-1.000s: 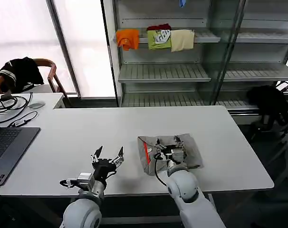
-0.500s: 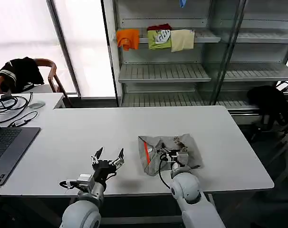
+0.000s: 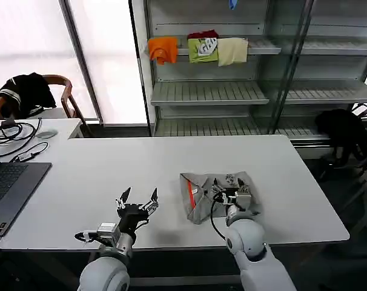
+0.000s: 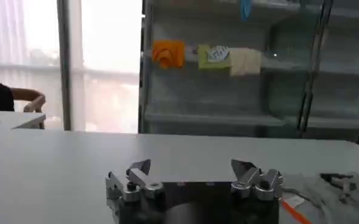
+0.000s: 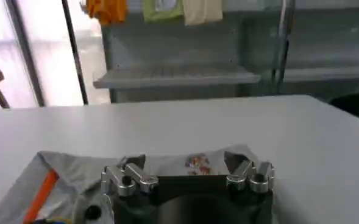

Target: Fold and organize the clothes.

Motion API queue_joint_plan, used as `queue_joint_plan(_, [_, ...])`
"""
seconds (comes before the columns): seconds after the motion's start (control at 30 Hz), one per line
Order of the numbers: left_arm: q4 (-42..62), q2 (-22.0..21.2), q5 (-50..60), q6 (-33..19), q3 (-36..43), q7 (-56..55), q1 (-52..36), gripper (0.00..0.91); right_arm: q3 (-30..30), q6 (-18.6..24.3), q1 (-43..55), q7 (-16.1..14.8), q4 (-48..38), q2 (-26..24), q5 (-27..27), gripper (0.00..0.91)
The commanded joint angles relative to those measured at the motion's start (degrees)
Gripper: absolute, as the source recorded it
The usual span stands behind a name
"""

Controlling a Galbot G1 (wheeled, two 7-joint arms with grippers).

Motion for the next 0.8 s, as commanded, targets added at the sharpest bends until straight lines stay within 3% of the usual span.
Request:
queue_joint_plan(0.03, [-1.8,-1.6,5.0,-1.1,0.4,-0.6,0.5,0.907,3.5,-0.9,-2.3,1.3,16.4,-4.8,-2.2,0.907])
queue_joint_plan(0.2, [-3.0,-2.2,6.8,-2.4,0.9,-0.6,1.9,0.907,6.6,-0.9,-6.7,1.0,20.6,-8.6,-2.0,0.907])
queue_joint_plan(0.4, [-2.2,-2.7,9.6,-4.1,0.3,-0.1,3.0,0.907,15.0,1.6,-13.7,-1.1,23.4,-14.0,-1.4,0.907])
queue_joint_plan(0.6, [-2.6,-2.7,10.0,-3.2,1.1,-1.6,2.8,0.907,18.7,0.9,-17.3,-0.8,24.0,-14.1,0.5,0.907])
queue_joint_plan(0.7, [-4.0,-3.0,10.7,2.4,1.2,-2.6,2.6,0.907,18.9,0.7,-18.1,-0.9,24.7,-13.9,0.4,0.907])
queue_joint_plan(0.8, [-2.5,-3.0,11.5,-1.4,1.2,-2.0,2.6,0.907,19.3,0.5,-18.2,-0.8,25.2,-13.8,0.4,0.907])
